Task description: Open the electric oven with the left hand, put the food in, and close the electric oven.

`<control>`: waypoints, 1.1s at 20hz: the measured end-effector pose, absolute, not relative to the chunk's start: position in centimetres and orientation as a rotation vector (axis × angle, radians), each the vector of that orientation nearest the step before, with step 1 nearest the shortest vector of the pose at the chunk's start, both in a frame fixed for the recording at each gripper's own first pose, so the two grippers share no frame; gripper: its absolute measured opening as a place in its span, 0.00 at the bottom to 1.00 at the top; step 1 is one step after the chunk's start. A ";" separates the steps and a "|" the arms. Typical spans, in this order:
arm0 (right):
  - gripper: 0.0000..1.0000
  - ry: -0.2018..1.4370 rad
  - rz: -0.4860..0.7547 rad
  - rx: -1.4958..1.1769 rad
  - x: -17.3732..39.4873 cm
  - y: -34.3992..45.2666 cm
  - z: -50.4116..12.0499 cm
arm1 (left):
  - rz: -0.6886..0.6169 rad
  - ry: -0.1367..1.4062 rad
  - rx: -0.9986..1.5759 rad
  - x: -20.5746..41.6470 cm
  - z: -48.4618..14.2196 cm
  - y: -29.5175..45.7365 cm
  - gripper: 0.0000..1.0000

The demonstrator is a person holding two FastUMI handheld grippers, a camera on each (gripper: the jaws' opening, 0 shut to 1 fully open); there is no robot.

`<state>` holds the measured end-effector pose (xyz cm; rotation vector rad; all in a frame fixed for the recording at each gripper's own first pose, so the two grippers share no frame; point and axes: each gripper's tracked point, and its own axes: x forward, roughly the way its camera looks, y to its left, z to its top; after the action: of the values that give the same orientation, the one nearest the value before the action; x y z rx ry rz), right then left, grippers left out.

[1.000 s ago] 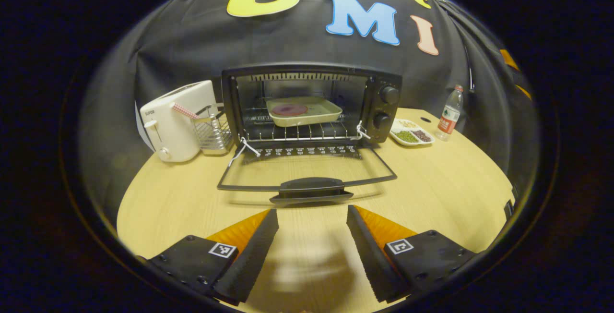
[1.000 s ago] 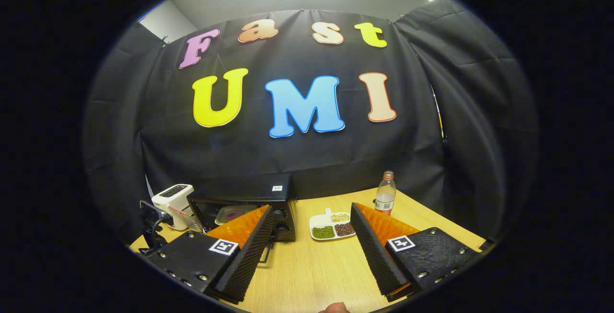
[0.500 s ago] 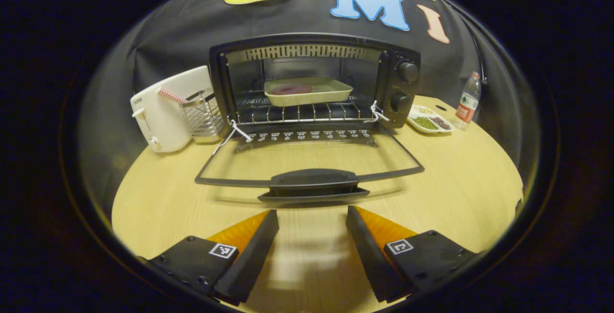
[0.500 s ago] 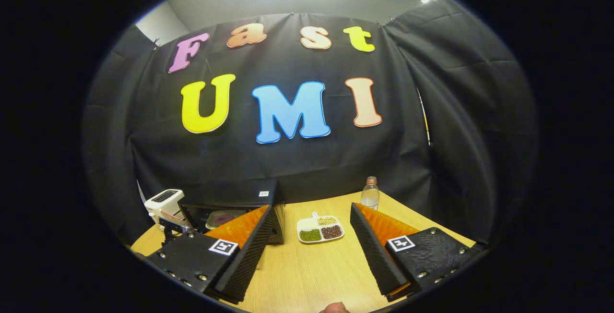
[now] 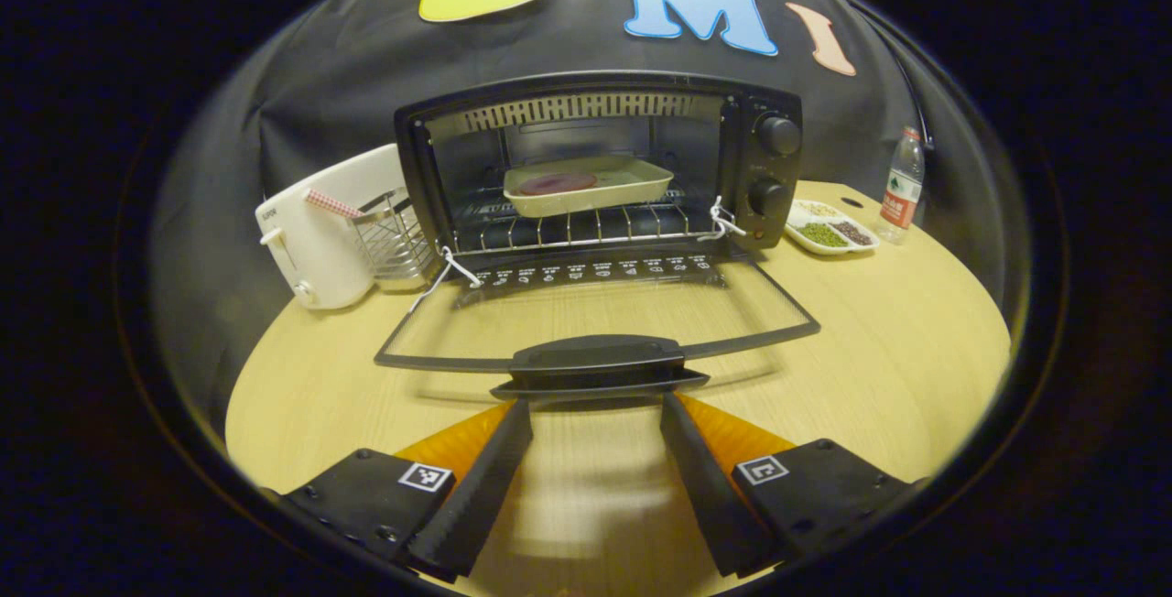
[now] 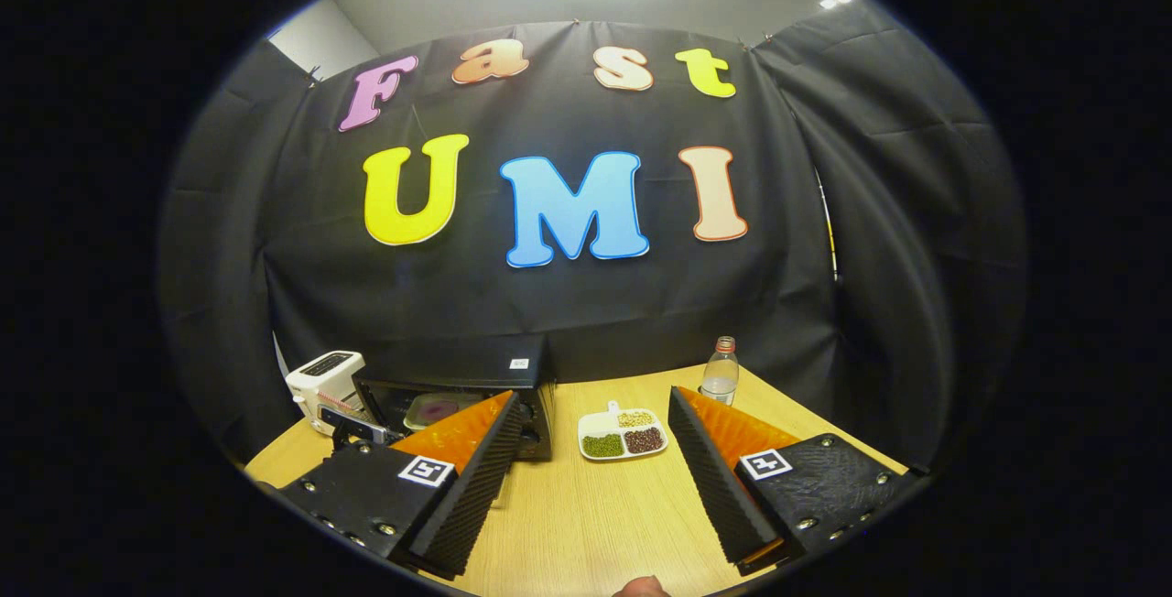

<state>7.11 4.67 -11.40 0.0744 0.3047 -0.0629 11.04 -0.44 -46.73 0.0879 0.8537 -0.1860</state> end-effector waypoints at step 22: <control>0.98 0.326 -0.016 0.069 7.0 5.4 -11.4 | -0.191 0.604 0.048 19.0 -36.2 -0.6 0.97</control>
<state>7.04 5.35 -11.42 0.0687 0.3265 -0.0163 19.02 -0.64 -36.21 0.0476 0.6040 -0.1911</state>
